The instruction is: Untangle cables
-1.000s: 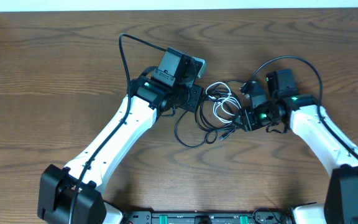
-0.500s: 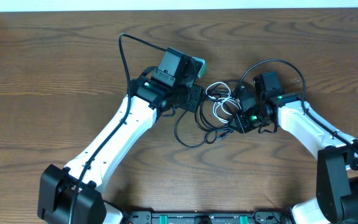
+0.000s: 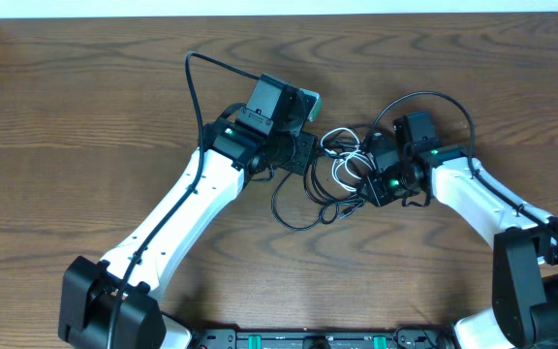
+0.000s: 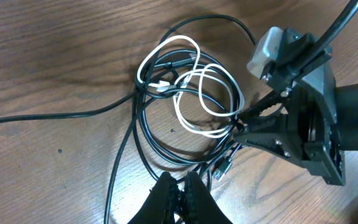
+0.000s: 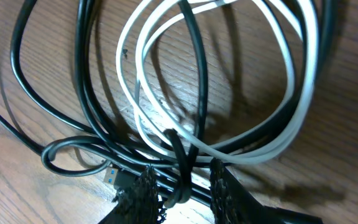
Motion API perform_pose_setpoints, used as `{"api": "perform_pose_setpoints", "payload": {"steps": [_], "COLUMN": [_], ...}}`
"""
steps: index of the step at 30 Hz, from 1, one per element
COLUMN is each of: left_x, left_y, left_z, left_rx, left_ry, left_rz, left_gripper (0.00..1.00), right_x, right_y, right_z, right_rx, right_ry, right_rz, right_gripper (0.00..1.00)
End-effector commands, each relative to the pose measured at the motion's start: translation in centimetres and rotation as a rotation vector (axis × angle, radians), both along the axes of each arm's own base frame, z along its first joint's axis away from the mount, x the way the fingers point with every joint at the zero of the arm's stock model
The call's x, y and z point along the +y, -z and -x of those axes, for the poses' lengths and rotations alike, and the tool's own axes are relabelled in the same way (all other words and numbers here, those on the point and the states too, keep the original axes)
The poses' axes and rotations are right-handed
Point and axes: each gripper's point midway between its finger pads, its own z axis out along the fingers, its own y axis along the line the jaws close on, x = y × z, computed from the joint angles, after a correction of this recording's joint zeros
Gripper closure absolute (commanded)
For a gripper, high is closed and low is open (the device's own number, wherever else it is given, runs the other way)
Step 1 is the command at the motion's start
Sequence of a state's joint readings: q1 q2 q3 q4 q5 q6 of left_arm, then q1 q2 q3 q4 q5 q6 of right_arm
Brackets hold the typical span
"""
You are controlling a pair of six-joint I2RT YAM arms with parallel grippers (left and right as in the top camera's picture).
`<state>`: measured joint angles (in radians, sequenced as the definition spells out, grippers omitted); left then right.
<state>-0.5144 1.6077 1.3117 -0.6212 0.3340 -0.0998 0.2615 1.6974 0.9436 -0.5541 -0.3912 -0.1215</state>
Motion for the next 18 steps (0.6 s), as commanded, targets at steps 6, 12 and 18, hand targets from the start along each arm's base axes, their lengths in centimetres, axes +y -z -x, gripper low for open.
{"api": "perform_pose_setpoints", "payload": {"steps": [6, 12, 18], "left_x": [-0.1, -0.1, -0.1], "left_y": [-0.3, -0.3, -0.3], "left_z": [-0.4, -0.4, -0.4], "left_rx": [-0.018, -0.019, -0.019], "left_ry": [0.009, 0.009, 0.009], "left_rz": [-0.006, -0.005, -0.005], "left_gripper": [0.92, 0.92, 0.92], "right_x": [1.5, 1.4, 2.0], "right_y": [1.1, 1.8, 1.4], "right_z": [0.4, 0.6, 0.5], "right_rx": [0.003, 0.022, 0.033], "right_ry": [-0.066, -0.064, -0.042], "right_rz": [0.023, 0.036, -0.008], "right_gripper": [0.82, 0.99, 0.99]}}
